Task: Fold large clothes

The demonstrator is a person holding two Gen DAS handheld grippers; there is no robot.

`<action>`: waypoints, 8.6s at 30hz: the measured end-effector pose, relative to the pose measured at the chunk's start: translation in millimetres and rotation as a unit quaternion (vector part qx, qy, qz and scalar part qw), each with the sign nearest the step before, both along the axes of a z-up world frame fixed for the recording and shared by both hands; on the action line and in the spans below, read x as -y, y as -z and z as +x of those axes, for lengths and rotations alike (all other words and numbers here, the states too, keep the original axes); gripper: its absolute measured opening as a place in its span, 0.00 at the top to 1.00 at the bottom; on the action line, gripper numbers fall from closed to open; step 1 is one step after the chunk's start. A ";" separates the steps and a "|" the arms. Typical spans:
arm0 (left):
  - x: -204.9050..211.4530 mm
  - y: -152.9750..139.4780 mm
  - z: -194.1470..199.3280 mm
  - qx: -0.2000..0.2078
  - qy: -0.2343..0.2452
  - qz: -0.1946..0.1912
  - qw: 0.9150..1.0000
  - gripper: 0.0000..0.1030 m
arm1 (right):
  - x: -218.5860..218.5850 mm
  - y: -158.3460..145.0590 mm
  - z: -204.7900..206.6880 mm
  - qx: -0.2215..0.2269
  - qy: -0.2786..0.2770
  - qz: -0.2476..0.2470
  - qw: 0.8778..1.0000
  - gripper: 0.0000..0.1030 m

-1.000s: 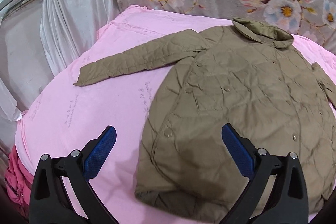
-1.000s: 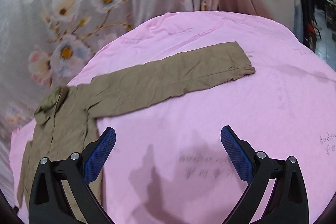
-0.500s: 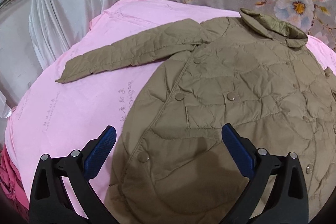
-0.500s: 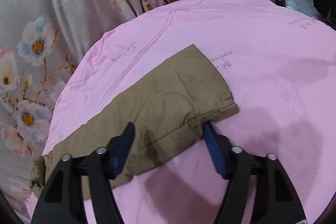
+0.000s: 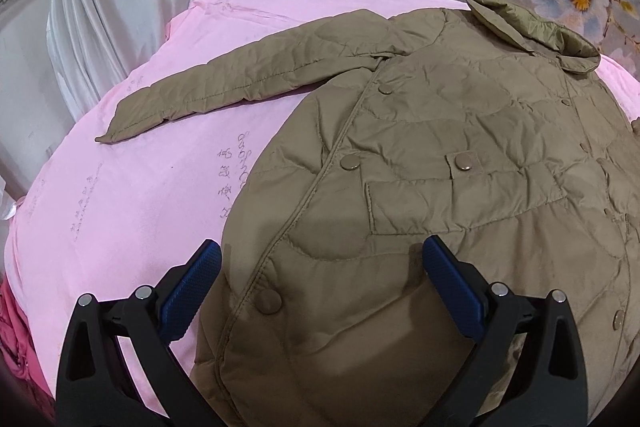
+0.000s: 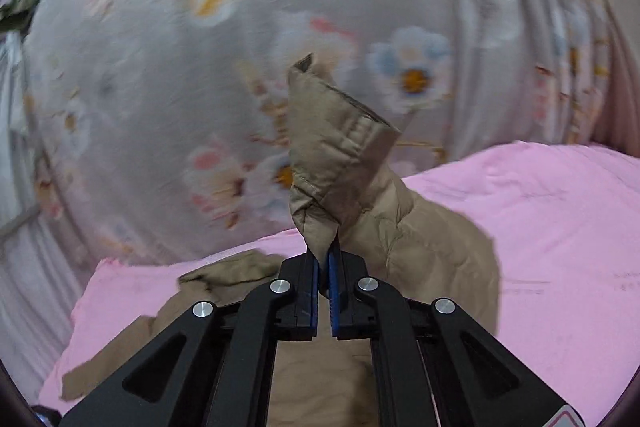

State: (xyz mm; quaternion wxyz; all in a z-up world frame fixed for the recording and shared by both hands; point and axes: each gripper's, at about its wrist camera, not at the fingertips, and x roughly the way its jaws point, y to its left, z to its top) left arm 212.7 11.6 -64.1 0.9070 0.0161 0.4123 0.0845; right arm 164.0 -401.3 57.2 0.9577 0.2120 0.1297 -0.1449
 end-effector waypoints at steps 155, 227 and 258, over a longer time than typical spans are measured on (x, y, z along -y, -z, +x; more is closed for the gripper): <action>187.1 -132.4 55.4 0.070 0.261 -0.171 0.947 0.26 | -81.4 137.8 -85.6 -0.192 0.031 0.044 0.980 0.36; -56.7 18.5 234.7 -0.054 -0.034 -0.557 0.828 0.59 | -37.6 171.4 64.2 -0.212 -0.031 0.087 0.973 0.97; 34.1 -69.8 124.4 0.038 0.047 -0.047 0.997 0.65 | -95.0 93.8 58.0 -0.249 -0.013 -0.037 0.968 0.70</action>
